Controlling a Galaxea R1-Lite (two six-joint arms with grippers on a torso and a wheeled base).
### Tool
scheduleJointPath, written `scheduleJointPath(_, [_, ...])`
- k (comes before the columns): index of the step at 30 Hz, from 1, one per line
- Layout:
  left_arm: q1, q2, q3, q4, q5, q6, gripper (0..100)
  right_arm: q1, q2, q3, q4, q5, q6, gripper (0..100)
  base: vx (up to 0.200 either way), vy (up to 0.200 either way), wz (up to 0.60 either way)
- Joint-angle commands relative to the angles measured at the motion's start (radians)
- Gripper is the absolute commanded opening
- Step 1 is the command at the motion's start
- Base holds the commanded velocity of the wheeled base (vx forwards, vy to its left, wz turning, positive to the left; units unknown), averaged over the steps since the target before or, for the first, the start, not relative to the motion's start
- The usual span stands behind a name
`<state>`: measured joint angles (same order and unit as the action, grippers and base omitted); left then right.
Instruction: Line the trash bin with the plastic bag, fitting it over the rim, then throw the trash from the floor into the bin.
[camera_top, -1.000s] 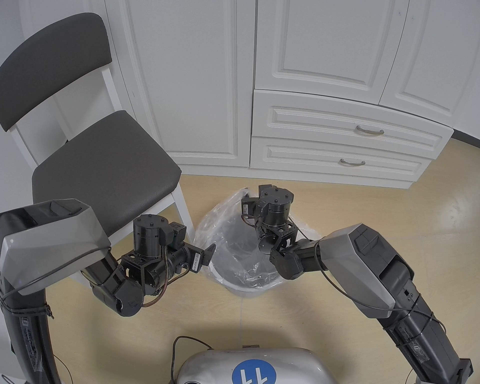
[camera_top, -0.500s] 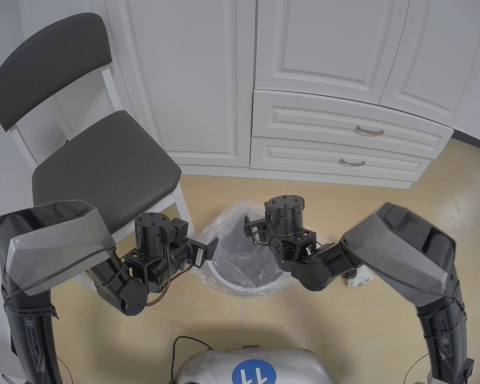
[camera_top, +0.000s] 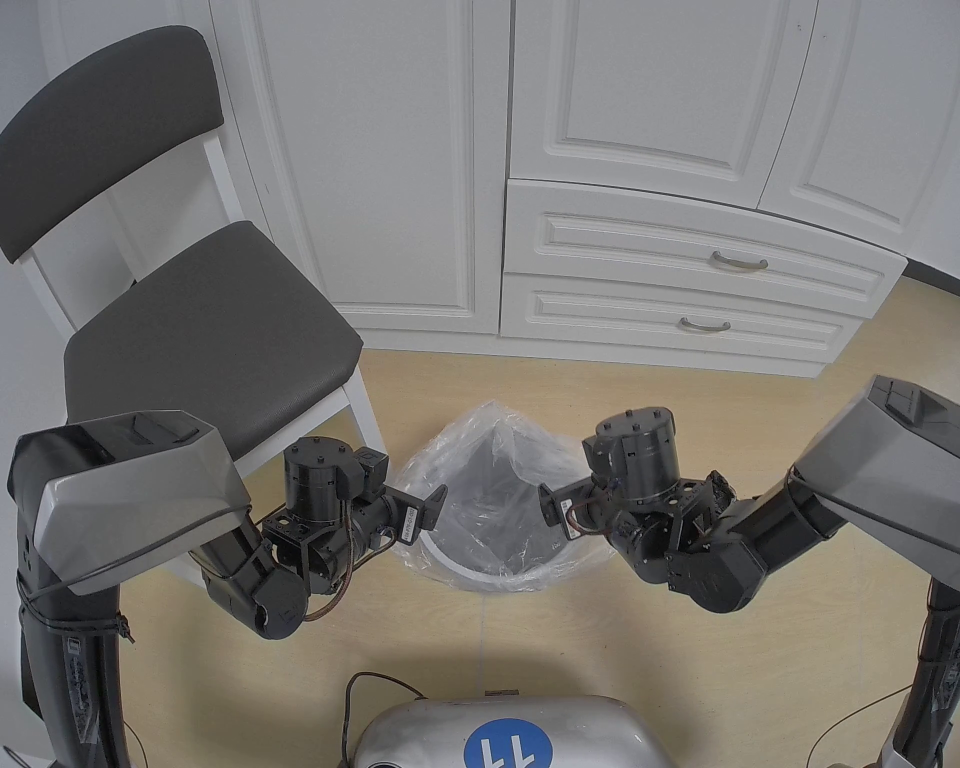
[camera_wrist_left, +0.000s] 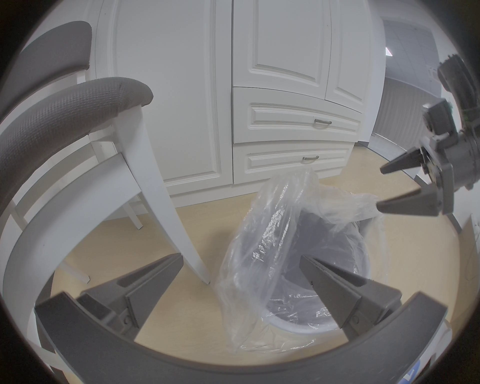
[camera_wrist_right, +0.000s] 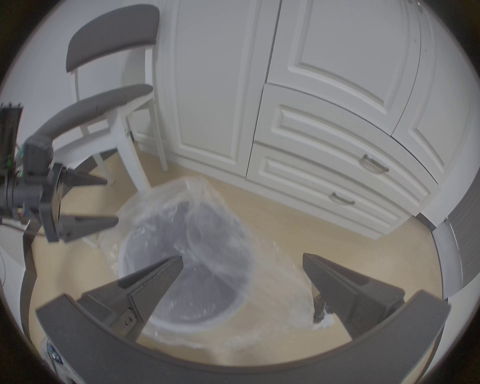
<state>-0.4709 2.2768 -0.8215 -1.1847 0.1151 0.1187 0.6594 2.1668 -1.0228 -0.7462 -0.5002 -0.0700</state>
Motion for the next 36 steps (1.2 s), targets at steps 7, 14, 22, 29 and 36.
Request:
scheduleJointPath(7, [0.005, 0.066, -0.047, 0.000, 0.009, -0.002, 100, -0.009, 0.122, 0.039, -0.058, 0.000, 0.082, 100, 0.000, 0.000, 0.00])
scheduleJointPath(14, [0.017, 0.070, -0.067, 0.008, 0.012, -0.002, 100, -0.040, 0.208, -0.056, -0.059, -0.011, 0.088, 100, 0.000, 0.000, 0.00])
scheduleJointPath(22, [0.035, 0.112, -0.140, 0.013, 0.054, -0.002, 100, -0.092, 0.291, -0.240, -0.136, -0.084, 0.118, 100, 0.000, 0.000, 0.00])
scheduleJointPath(29, [0.054, 0.132, -0.196, 0.013, 0.097, -0.002, 100, -0.138, 0.355, -0.341, -0.220, -0.089, 0.121, 100, 0.000, 0.000, 0.00])
scheduleJointPath(36, [0.054, 0.159, -0.260, 0.008, 0.146, -0.004, 100, -0.162, 0.416, -0.425, -0.294, -0.087, 0.122, 100, 0.000, 0.000, 0.00])
